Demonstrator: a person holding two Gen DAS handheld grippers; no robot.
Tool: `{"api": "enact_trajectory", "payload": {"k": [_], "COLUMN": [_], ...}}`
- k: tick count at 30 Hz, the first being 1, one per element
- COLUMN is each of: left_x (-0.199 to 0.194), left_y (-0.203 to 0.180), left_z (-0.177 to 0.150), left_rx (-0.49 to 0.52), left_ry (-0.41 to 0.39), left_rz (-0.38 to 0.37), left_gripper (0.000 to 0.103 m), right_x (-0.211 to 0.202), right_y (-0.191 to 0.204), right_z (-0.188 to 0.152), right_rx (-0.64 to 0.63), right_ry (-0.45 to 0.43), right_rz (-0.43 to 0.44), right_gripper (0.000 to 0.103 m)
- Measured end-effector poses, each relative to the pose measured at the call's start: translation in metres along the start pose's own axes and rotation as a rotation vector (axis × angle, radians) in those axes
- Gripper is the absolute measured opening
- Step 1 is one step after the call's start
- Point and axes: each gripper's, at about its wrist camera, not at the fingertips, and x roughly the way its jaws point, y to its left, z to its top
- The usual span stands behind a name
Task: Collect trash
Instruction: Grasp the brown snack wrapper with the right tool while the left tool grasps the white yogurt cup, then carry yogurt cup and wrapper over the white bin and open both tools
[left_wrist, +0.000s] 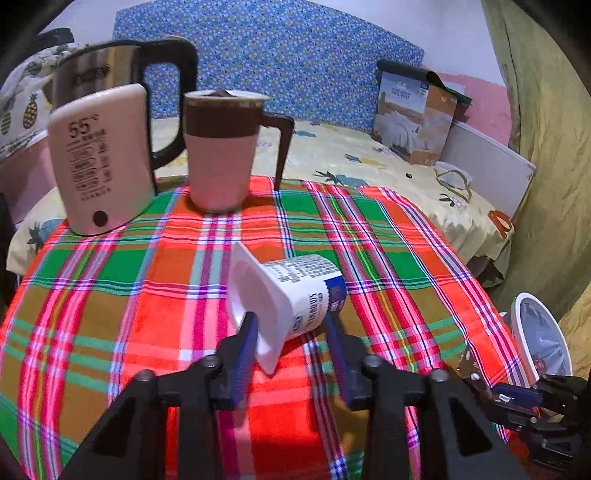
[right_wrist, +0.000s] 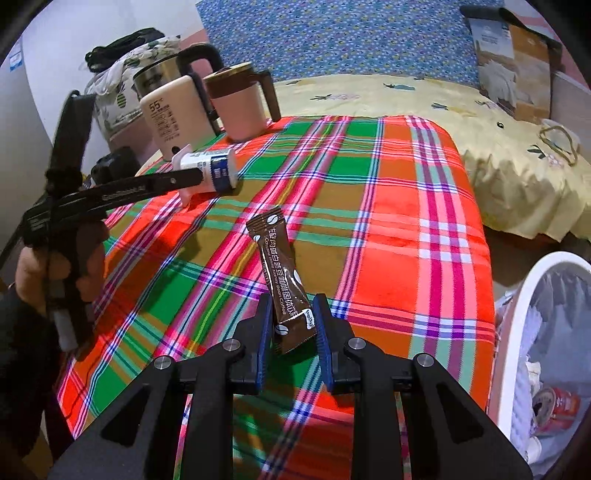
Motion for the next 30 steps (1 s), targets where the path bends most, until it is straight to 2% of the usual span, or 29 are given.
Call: {"api": "enact_trajectory", "payload": {"k": [2,4,13,30], "left_x": [0.003,0.003,-0.032,-0.116], "left_y": [-0.004,-0.008,-0.022,-0.094], "left_z": [0.001,0.001,-0.013,-0.076], "left_rx": [0.016,0.024,0.000,0.055], "left_ry": [0.003,0.006,-0.032,-0.037], "left_rz": [0.001,-0.003,-0.030,-0.106], "left_gripper": [0.016,0.007,0.007,0.007], "right_x": [-0.002,-0.004,-0.018,-0.070], "right_y": [-0.003,-0.005,-0.009,-0.003], "right_z": [0.000,-0.001,-0.007,-0.029], "right_rx": [0.008,0.016,0.047,0.095], "right_ry": [-0.006,-0.010,-0.042,-0.118], "right_rz": [-0.002,-0.001,-0.016,-0.063], "right_gripper": [0.024,0.024,0.024,0.024]}}
